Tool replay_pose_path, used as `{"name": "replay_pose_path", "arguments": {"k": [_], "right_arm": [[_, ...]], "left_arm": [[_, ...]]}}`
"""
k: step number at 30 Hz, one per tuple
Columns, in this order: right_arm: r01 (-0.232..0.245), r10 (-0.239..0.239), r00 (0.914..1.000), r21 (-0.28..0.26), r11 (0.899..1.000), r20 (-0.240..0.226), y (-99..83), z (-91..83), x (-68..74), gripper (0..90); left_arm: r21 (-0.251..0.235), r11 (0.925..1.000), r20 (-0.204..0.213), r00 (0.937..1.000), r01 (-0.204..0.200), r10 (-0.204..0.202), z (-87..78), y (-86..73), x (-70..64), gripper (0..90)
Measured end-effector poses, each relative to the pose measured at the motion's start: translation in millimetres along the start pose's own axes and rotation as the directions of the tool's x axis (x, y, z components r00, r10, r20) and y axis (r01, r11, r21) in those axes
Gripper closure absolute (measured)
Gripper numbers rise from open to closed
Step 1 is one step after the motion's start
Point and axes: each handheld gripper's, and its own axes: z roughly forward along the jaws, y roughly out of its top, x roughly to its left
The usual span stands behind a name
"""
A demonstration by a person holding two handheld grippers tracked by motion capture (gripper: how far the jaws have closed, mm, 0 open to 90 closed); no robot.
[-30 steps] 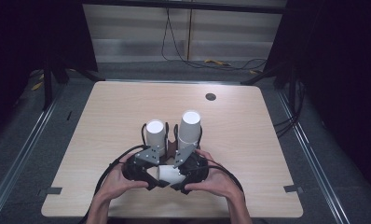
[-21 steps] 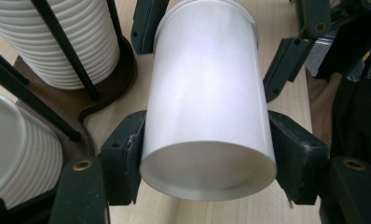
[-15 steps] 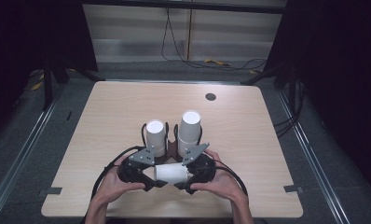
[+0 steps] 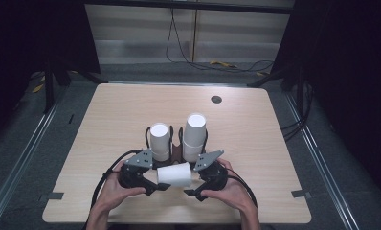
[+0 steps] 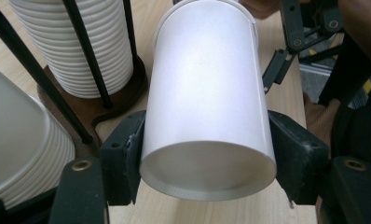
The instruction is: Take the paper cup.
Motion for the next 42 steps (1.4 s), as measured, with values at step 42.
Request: {"name": "replay_pose_path", "arguments": {"k": [42], "right_arm": [[-0.104,0.075,0.9938,-0.456,0.884,-0.083,-28.8,-14.2,5.9,13.5]], "left_arm": [[-0.278,0.9606,0.023,0.9997,0.008,-0.001,5.4,-34.9,-6.6,34.1]]}}
